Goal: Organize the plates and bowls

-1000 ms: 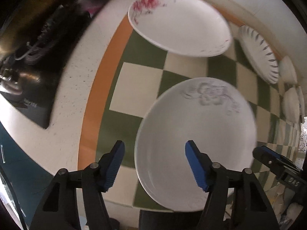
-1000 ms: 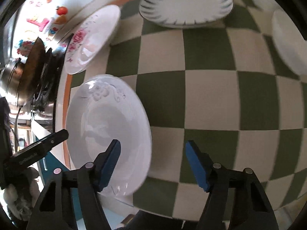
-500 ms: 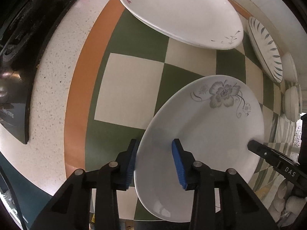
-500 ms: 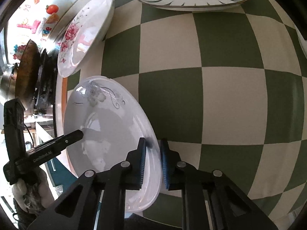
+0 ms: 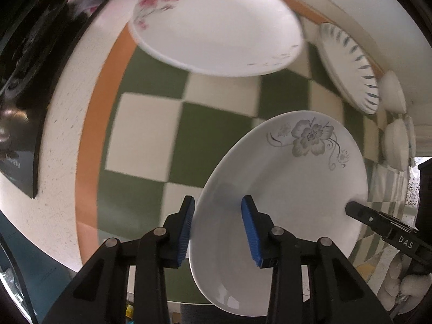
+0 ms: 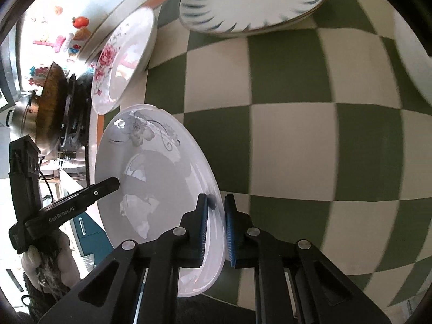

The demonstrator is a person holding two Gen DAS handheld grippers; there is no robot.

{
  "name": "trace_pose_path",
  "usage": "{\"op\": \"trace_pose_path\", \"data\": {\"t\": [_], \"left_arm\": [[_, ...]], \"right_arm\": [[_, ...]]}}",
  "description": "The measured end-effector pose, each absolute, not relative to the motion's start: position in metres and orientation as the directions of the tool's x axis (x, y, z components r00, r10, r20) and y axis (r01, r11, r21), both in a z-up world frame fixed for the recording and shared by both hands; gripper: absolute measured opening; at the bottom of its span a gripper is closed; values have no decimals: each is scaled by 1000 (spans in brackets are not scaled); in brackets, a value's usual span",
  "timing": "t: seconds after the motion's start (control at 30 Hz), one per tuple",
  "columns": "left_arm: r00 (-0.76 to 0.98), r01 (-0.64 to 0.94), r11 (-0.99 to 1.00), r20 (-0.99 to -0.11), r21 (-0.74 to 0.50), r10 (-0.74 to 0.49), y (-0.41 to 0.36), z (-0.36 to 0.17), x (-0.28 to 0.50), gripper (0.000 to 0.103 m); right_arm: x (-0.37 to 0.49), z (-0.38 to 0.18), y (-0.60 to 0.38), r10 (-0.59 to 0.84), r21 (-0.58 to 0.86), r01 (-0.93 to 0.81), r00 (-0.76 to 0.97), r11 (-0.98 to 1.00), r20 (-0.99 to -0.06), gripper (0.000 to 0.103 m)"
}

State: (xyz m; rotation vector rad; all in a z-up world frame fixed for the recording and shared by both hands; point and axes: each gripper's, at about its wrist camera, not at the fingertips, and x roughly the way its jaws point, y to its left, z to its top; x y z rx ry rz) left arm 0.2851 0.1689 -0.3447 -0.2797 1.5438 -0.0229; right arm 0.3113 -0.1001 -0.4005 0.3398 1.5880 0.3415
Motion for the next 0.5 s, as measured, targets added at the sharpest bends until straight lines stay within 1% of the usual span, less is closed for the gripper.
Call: {"op": "trace_pose_path", "data": {"t": [0.17,0.5], "left_arm": [[33,-111,972,-979,-205,-203,136,-348,298,33],[-20,-60,979,-980,-195,-196,86,-372,307,33]], "right_arm": [[312,-387,-143,408,407,22,-18,913,-913,14],[300,-404,-212,384,380,95,-33,920,-923,14]]}}
